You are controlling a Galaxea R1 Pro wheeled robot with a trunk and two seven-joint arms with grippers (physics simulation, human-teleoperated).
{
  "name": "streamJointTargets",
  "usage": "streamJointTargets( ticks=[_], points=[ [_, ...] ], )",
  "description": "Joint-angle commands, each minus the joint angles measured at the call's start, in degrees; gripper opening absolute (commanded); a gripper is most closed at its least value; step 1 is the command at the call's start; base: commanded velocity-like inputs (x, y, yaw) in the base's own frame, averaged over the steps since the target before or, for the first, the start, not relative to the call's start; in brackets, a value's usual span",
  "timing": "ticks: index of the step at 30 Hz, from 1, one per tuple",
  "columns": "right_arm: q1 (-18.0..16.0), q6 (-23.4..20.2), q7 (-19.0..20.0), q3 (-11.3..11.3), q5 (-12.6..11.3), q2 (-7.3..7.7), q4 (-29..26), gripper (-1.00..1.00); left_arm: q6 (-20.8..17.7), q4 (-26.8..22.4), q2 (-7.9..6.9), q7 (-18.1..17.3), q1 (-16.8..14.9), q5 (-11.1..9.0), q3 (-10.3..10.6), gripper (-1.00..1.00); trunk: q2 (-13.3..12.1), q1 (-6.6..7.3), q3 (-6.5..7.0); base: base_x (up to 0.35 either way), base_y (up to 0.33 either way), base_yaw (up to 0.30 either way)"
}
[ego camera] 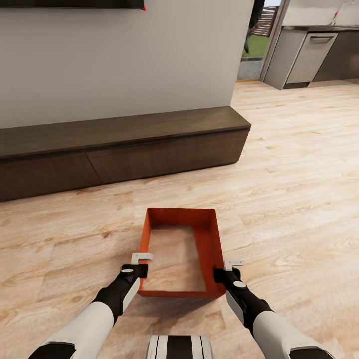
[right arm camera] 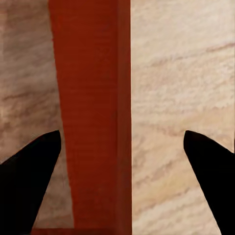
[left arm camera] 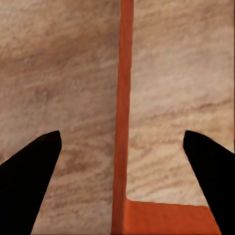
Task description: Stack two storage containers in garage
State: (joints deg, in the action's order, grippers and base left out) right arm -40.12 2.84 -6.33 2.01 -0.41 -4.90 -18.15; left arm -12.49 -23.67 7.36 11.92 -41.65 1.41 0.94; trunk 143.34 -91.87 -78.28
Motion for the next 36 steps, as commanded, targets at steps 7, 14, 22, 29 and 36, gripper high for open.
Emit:
streamJointTargets(
  ticks=[7, 14, 22, 29, 36],
  points=[
    [0.0, 0.3, -0.3, 0.4, -0.2, -0.1, 0.1, -1.0, -0.4, -0.8, -0.05, 0.2, 0.0, 0.0, 0.0, -1.0, 0.0, -0.01, -0.04, 0.0, 0.0, 0.0],
    [0.0, 0.2, -0.3, 0.7, 0.0, -0.12, 0.1, -1.0, -0.3, -0.5, 0.09, 0.3, 0.0, 0.1, 0.1, -1.0, 0.0, -0.01, -0.04, 0.0, 0.0, 0.0],
    [0.0, 0.1, -0.3, 0.8, 0.1, -0.11, 0.1, -1.0, -0.3, -0.5, 0.11, 0.4, 0.0, 0.1, 0.1, -1.0, 0.0, 0.1, 0.84, 0.0, 0.0, 0.0],
    [0.0, 0.2, -0.2, 0.8, 0.1, -0.17, 0.1, -1.0, -0.3, -0.7, 0.12, 0.4, 0.0, 0.1, 0.0, -1.0, -1.3, 0.86, 2.27, 0.0, 0.0, 0.0],
    [0.0, 0.2, -0.2, 0.8, 0.1, -0.16, 0.1, -1.0, -0.3, -0.8, 0.17, 0.4, 0.0, 0.0, 0.0, -1.0, -4.1, 2.4, 3.52, 0.0, 0.0, 0.0]
  ],
)
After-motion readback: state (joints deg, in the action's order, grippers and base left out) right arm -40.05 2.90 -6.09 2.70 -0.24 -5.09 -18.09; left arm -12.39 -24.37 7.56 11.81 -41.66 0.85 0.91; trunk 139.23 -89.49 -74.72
